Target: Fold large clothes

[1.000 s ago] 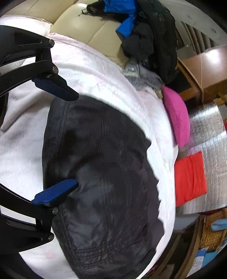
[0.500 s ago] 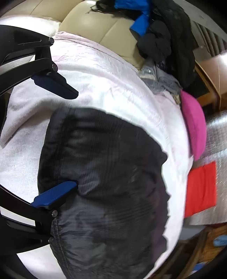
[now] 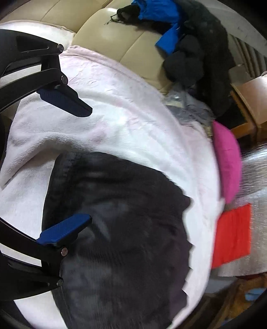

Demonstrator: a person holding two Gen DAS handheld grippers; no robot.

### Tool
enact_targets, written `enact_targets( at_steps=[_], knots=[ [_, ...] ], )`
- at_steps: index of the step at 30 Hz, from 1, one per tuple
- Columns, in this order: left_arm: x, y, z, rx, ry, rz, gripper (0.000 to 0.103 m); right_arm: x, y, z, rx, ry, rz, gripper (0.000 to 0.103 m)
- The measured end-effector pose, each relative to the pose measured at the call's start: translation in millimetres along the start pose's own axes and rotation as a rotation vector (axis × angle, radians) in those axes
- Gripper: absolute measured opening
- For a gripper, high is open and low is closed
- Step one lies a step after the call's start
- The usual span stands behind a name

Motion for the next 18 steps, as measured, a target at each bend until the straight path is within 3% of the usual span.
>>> enact_targets(
  at_steps=[10, 18],
  knots=[
    [6, -24, 122, -0.233, -0.017, 0.072, 0.096, 46, -7, 105, -0.183, -0.055, 0.115, 0.079],
    [22, -25, 189, -0.345, -0.034, 0.121, 0.098, 87, 6, 179, -0.306, -0.048, 0.186, 0.079]
  ],
)
Point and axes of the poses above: each gripper's, at about its wrist camera, not at the fingertips, and z roughly against the way its jaws point, x to its left, y to its underside, the point moved 4 cm from there along -z, roughly the way its jaws point, and after that the axes turned 5 degrees about y, right-handed, at the moved point
